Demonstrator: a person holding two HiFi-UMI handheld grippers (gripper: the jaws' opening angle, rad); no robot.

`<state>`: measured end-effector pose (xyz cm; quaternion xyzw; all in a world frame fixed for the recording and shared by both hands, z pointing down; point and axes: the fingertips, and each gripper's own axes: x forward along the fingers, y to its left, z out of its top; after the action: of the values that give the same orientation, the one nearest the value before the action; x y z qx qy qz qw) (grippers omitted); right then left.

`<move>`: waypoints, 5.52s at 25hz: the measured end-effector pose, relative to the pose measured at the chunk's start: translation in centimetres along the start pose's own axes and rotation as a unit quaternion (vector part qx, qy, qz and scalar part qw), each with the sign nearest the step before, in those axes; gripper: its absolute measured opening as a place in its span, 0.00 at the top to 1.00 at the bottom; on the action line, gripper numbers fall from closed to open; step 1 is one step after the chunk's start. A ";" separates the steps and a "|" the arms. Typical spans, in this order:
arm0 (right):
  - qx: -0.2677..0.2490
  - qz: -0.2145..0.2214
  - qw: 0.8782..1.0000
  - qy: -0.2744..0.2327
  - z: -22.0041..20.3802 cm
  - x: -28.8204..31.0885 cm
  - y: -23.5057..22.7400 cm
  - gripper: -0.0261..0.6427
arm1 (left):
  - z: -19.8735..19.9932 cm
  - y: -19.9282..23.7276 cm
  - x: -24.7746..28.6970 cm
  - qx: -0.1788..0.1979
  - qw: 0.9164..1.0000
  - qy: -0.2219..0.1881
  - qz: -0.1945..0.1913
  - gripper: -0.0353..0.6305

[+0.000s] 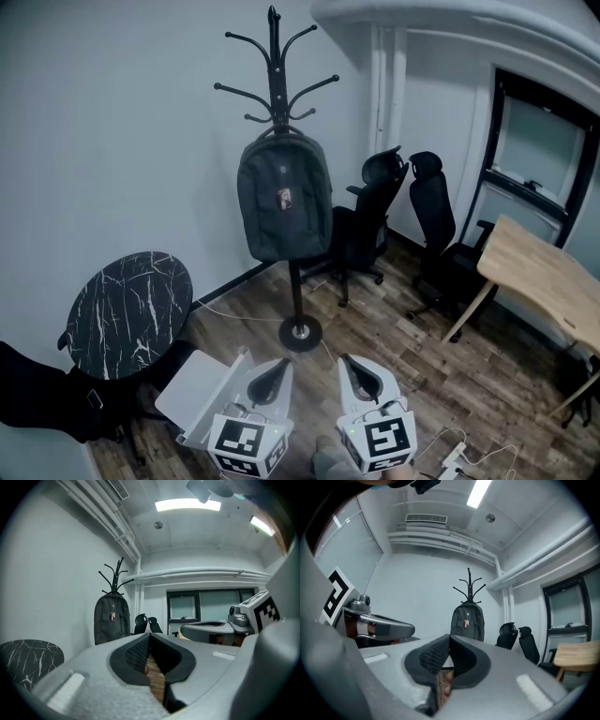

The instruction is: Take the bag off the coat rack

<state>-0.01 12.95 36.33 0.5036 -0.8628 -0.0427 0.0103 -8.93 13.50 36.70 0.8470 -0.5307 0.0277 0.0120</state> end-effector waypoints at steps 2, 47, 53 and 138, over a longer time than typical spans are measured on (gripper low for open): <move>-0.005 0.003 1.000 -0.001 -0.2 0.8 -0.5 0.96 | -0.1 0.2 1.0 0.000 1.000 0.000 -0.001 0.93; -0.041 0.057 0.997 -0.034 -0.2 17.9 -11.9 0.96 | 1.7 7.9 18.7 0.008 0.997 0.012 0.071 0.93; -0.003 0.050 0.998 -0.041 0.0 19.9 -13.3 0.96 | 1.5 10.1 20.7 0.005 0.997 0.011 0.081 0.93; -0.008 0.023 0.997 0.077 -6.8 51.1 -27.2 0.59 | -1.7 40.8 41.5 -0.064 0.986 0.084 0.132 0.59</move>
<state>-1.20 -45.24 39.48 0.4856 -0.8702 -0.0103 0.0821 -27.66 -41.56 40.50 0.7619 -0.6354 0.0661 0.1066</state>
